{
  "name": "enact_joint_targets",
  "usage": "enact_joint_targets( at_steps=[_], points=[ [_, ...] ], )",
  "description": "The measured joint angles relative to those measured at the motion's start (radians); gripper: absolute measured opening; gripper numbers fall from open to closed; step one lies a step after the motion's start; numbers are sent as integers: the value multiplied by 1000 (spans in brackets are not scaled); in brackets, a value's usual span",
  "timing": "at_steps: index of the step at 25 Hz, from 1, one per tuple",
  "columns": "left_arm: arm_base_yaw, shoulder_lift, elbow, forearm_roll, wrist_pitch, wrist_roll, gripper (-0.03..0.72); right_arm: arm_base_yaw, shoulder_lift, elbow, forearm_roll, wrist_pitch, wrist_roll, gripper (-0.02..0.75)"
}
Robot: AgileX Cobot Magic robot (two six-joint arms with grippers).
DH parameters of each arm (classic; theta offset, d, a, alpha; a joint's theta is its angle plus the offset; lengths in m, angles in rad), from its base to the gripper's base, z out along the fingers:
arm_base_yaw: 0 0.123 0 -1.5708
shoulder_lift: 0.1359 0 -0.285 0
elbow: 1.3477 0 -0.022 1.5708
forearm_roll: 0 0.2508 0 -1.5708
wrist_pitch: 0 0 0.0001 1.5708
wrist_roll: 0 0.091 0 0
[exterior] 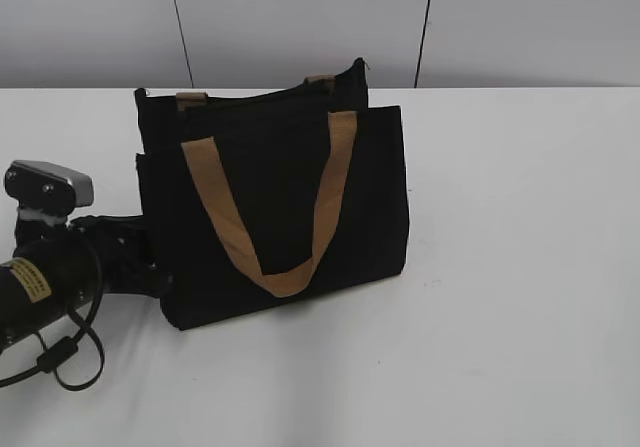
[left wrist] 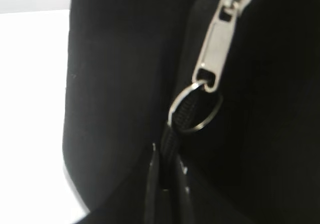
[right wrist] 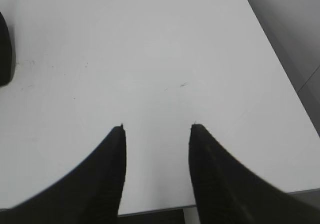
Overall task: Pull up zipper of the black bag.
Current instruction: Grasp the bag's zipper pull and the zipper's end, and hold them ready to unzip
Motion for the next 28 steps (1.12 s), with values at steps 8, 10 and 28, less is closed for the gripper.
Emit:
enact_joint_targets(
  at_steps=[8, 10, 28],
  points=[
    [0, -222, 83, -79, 7, 0, 26, 0, 0, 0, 0, 0, 0, 328],
    [0, -304, 89, -84, 7, 0, 26, 0, 0, 0, 0, 0, 0, 328],
    [0, -632, 92, -87, 123, -100, 26, 0, 0, 0, 0, 0, 0, 328]
  ],
)
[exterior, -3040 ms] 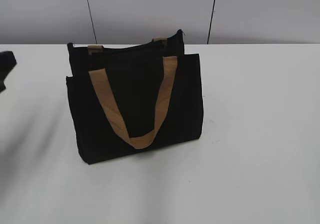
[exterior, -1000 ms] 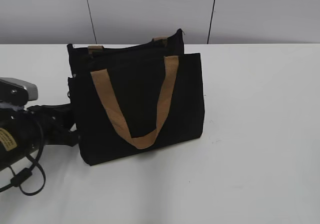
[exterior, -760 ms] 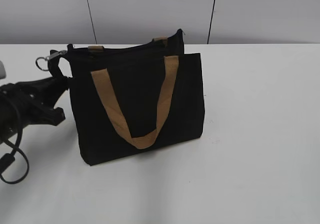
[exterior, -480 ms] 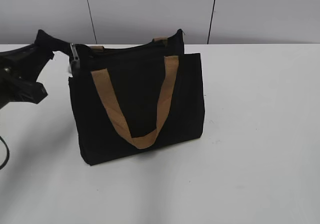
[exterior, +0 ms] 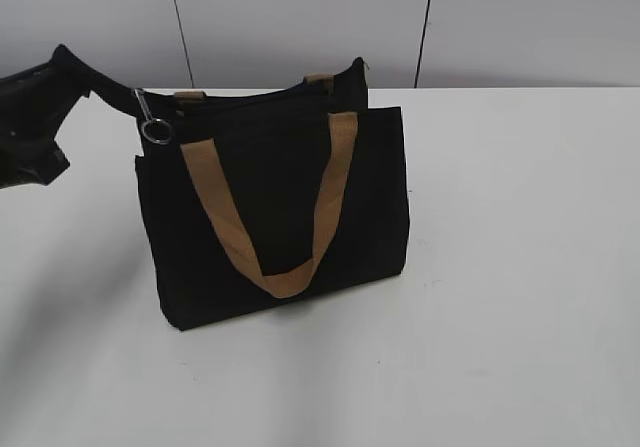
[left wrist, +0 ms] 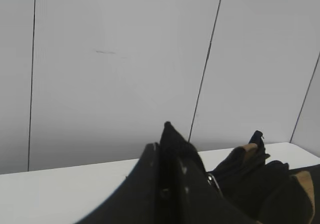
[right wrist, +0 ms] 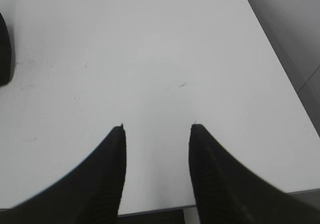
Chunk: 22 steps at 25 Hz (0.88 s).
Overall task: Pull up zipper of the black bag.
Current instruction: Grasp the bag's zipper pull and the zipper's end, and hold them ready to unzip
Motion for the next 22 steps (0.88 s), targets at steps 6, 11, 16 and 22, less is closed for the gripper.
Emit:
enact_joint_targets(
  at_steps=[6, 11, 16, 22],
  points=[
    [0, 0, 0, 7, -2, -6, 26, 0, 0, 0, 34, 0, -1, 328],
    [0, 0, -23, 48, -2, -8, 26, 0, 106, 0, 200, -11, -194, 328],
    [0, 0, -53, 71, 9, -8, 26, 3, 365, -24, 483, -87, -557, 328],
    [0, 0, -56, 77, 14, -8, 26, 71, 678, -57, 869, -267, -952, 328]
  ],
)
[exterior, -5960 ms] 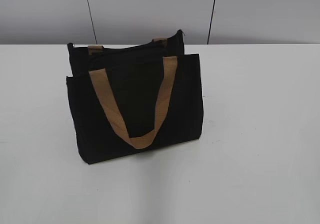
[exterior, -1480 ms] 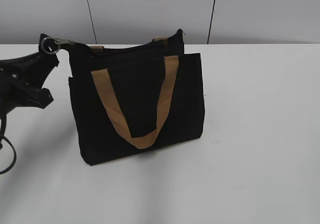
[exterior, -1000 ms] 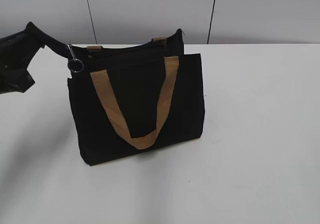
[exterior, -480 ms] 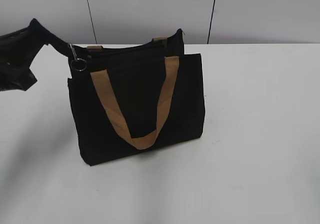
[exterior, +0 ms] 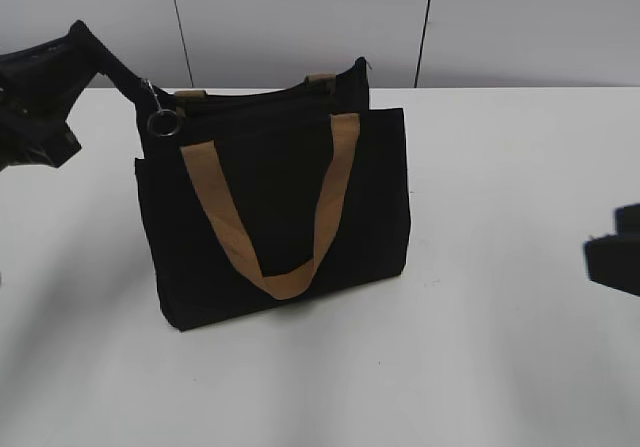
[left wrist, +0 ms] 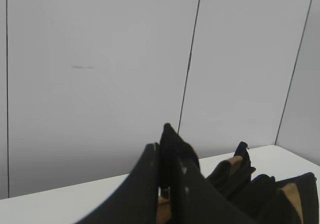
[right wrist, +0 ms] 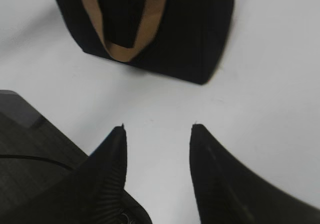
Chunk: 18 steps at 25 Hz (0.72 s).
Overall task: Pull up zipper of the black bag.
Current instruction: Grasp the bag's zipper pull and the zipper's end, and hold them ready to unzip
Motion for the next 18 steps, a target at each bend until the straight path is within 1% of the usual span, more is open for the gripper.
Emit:
enact_joint_targets(
  at_steps=[3, 7, 9, 11, 18],
  points=[
    [0, 0, -1, 9, 2, 0, 26, 62, 197, -48, 148, -21, -195, 328],
    [0, 0, -2, 13, 9, 0, 26, 171, 413, -158, 276, -58, -425, 328],
    [0, 0, -2, 13, 12, 0, 26, 222, 518, -233, 302, -86, -507, 328],
    [0, 0, -2, 13, 17, 0, 26, 273, 624, -311, 313, -108, -549, 328],
    [0, 0, -2, 13, 21, 0, 26, 398, 947, -581, 323, -133, -591, 328]
  ],
)
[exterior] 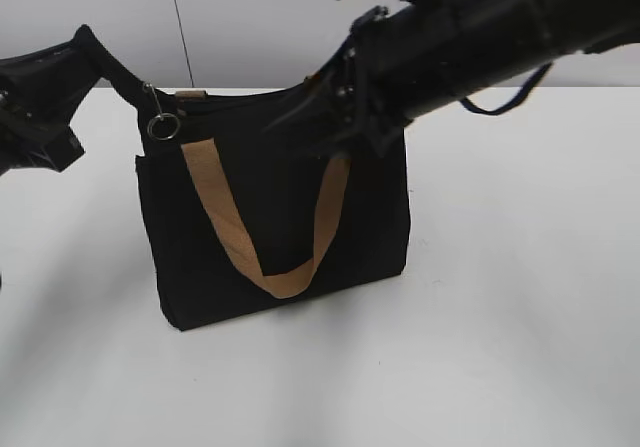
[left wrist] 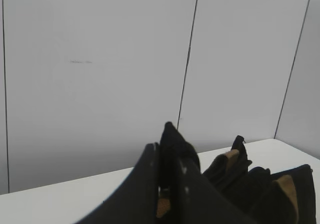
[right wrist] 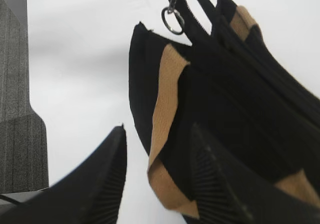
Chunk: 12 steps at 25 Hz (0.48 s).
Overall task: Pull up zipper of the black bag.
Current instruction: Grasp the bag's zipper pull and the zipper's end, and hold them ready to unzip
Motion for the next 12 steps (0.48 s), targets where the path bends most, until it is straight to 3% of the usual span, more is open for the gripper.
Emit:
enact_joint_targets(
  at_steps=[7, 12],
  points=[
    [0, 0, 0, 0, 0, 0, 26, 83, 189, -202, 0, -38, -5, 328],
    [0, 0, 0, 0, 0, 0, 26, 109, 251, -253, 6, -75, -5, 328]
  ],
)
